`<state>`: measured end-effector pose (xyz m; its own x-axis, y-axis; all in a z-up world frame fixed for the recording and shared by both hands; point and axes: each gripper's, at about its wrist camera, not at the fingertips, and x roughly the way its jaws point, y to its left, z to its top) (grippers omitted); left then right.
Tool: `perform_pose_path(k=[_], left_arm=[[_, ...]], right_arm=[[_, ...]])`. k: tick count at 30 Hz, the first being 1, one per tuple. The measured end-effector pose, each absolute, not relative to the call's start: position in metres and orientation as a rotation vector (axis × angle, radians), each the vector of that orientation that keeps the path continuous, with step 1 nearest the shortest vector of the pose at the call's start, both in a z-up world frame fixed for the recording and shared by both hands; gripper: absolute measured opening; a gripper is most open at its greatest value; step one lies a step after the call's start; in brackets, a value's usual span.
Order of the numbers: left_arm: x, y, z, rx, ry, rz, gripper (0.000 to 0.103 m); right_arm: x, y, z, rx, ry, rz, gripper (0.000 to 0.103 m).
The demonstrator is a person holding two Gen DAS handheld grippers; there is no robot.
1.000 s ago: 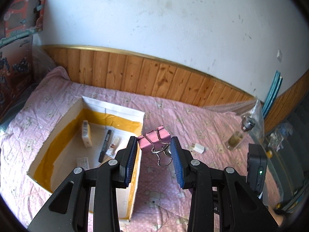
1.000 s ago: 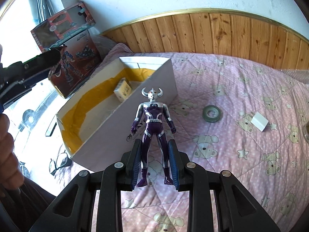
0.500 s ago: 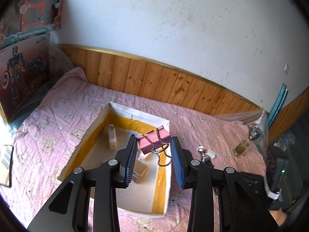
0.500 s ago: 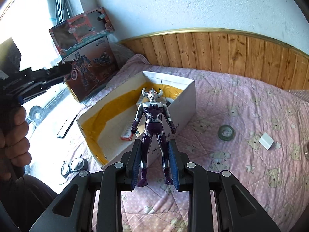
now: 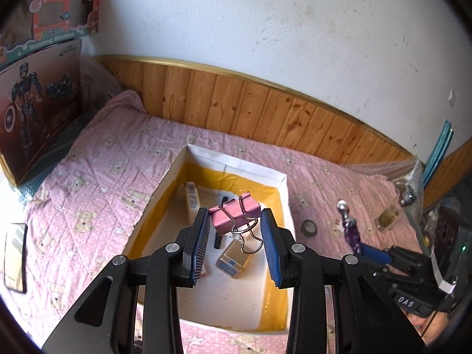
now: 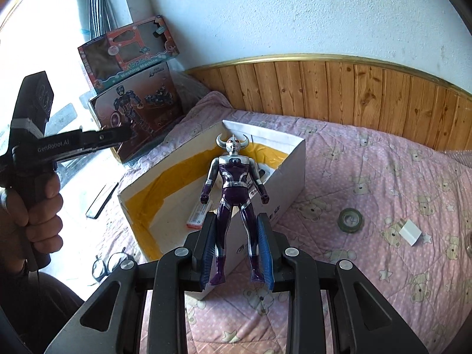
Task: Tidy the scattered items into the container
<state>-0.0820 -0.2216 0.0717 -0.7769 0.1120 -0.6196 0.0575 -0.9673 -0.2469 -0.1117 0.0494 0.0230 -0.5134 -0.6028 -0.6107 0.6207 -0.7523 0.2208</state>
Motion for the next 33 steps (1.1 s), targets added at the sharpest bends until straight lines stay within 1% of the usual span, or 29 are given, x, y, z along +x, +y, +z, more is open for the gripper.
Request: perform_pose_path(k=[11, 22, 33], left_arm=[[-0.099, -0.239, 0.048, -1.16, -0.308, 2.92, 0.037], [-0.108, -0.24, 0.033, -1.252, -0.226, 2.931, 0.037], [-0.118, -0.235, 0.021, -1.32, -0.156, 2.928, 0.037]], right_arm=[[-0.108, 0.02, 0.036, 0.852, 0.008, -2.231, 0.029], [-0.084, -0.025, 0.03, 0.832, 0.064, -2.156, 0.029], [-0.085, -0.041, 0.023, 0.838, 0.099, -2.127, 0.029]])
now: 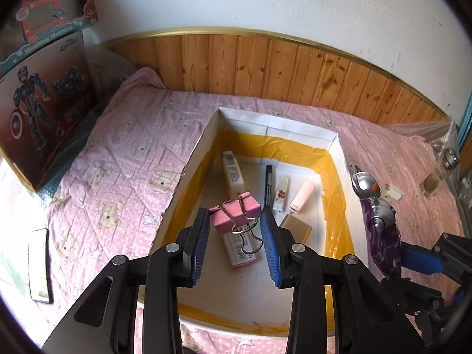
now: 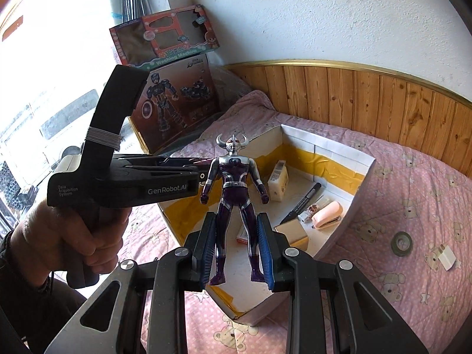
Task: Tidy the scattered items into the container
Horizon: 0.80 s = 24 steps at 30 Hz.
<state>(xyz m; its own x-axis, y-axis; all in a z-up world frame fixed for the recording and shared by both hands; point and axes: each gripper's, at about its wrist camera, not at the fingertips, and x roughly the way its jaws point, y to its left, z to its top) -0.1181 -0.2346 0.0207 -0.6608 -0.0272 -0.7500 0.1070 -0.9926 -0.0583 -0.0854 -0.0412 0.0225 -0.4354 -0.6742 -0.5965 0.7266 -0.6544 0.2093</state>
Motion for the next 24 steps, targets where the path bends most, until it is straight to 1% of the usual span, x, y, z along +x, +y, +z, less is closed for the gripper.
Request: perform_pose_path(k=[6, 24], left_arm=[[-0.123, -0.231, 0.012, 1.295, 0.106, -2.768, 0.037], [-0.13, -0.241, -0.01, 1.372, 0.081, -2.686, 0.037]], right_arm=[[-0.09, -0.045, 0.014, 0.867, 0.108, -2.094, 0.029], [-0.094, -0.059, -0.017, 0.939, 0.186, -2.045, 0.029]])
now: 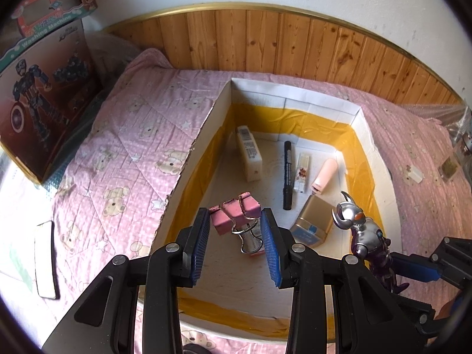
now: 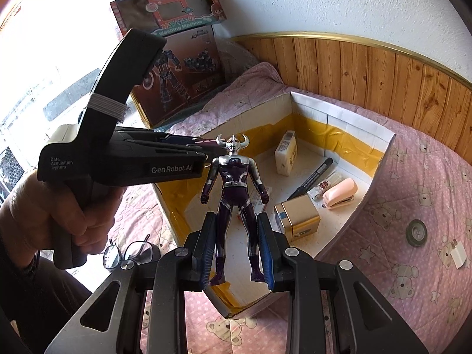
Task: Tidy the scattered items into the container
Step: 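Open the left tool to drop the binder clip while the right tool releases the figure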
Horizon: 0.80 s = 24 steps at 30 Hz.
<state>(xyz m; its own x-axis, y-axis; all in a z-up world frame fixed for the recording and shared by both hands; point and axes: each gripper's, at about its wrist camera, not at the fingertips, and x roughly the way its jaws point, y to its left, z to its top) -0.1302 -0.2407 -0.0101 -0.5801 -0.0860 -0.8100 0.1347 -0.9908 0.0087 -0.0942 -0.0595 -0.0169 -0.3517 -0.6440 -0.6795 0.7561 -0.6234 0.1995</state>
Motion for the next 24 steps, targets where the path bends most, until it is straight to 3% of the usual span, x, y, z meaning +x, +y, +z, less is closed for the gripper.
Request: perform_pose_path(k=[24], left_arm=[[-0.139, -0.252, -0.035, 1.462, 0.051, -2.581, 0.037]], right_arm=[[-0.099, -0.065, -0.042, 1.005, 0.232, -2.032, 0.029]])
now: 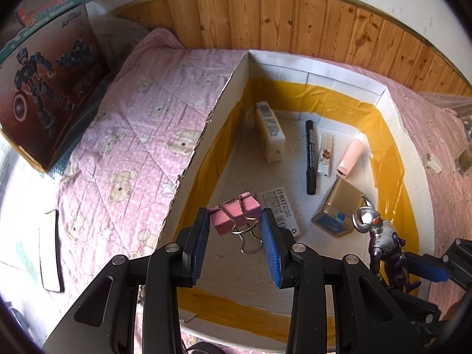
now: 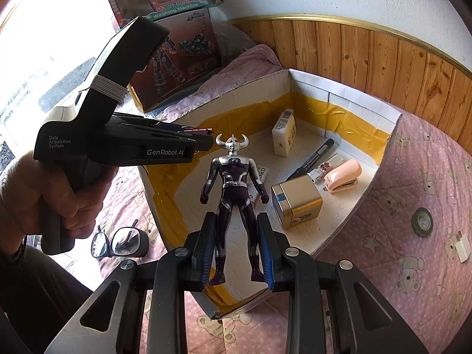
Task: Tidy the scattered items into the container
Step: 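Open the left tool to drop the binder clip while the right tool releases the figure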
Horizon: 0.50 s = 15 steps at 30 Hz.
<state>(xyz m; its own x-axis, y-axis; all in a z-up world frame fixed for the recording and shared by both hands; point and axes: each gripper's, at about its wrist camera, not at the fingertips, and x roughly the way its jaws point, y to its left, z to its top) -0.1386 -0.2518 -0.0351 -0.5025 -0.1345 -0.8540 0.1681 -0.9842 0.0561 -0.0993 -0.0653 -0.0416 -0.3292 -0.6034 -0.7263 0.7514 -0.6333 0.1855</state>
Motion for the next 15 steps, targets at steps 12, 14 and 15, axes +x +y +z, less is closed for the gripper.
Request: perform_pose_path(k=[12, 14, 15], left_arm=[[-0.1393, -0.2603, -0.035, 1.461, 0.106, -2.55, 0.047], [-0.1391, -0.2607, -0.0329, 1.451, 0.119, -2.551, 0.047], [-0.1392, -0.26, -0.0315, 1.445, 0.123, -2.554, 0.047]], right_arm=[[-0.1035, -0.0601, -0.0428, 1.034, 0.186, -2.048, 0.03], [-0.1049, -0.0586, -0.0436, 1.042, 0.173, -2.046, 0.03], [-0.1043, -0.0582, -0.0438, 1.042, 0.171, -2.046, 0.03]])
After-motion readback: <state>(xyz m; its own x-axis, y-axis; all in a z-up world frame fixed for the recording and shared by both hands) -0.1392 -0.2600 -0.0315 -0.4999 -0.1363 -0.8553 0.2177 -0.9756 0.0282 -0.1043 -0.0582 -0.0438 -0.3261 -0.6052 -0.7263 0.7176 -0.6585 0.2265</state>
